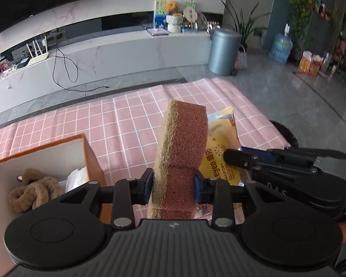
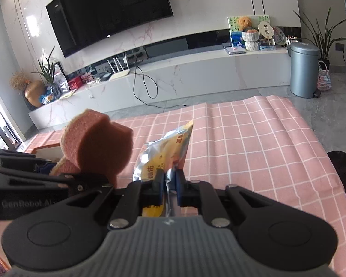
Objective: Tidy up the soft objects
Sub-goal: 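Carry the sponge with the left tool while the right tool carries the packet over the box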
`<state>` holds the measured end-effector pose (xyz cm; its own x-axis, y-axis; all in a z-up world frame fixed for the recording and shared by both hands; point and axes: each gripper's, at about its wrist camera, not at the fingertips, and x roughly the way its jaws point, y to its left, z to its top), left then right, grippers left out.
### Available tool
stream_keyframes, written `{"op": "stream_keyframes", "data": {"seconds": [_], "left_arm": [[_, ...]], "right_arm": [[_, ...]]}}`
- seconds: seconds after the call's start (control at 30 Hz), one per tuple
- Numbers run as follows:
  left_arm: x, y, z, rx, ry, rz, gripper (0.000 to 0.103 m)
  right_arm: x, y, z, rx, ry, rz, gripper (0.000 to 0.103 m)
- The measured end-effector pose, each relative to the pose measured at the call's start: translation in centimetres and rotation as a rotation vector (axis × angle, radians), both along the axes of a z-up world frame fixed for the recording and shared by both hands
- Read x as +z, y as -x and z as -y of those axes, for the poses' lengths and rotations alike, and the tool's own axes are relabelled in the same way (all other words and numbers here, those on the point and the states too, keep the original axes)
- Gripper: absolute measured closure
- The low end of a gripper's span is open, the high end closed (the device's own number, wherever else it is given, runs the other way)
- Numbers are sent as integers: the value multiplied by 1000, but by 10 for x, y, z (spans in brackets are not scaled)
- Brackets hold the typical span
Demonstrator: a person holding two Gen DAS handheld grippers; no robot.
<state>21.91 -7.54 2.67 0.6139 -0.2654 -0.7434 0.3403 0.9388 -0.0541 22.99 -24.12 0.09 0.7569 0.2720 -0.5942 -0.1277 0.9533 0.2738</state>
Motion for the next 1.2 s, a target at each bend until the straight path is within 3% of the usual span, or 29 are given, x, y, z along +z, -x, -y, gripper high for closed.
{"op": "stream_keyframes", "data": {"seconds": [0.33,0.67,0.83,1.0,1.2], "left_arm": [[20,39,-65,71,86,47,64],[39,40,-148,162,61,89,64],[21,33,-172,194,65,26,64],[-13,32,-191,239,86,-84,64],[-42,47,-204,271,7,-189,64]], "right_arm": [[49,64,-42,41,-37,60,95],[87,70,-117,151,-8,109,95],[77,58,-164,216,11,59,95],[48,51,-199,264,53,-24,95],[16,55,-222,302,71,-136,95]]}}
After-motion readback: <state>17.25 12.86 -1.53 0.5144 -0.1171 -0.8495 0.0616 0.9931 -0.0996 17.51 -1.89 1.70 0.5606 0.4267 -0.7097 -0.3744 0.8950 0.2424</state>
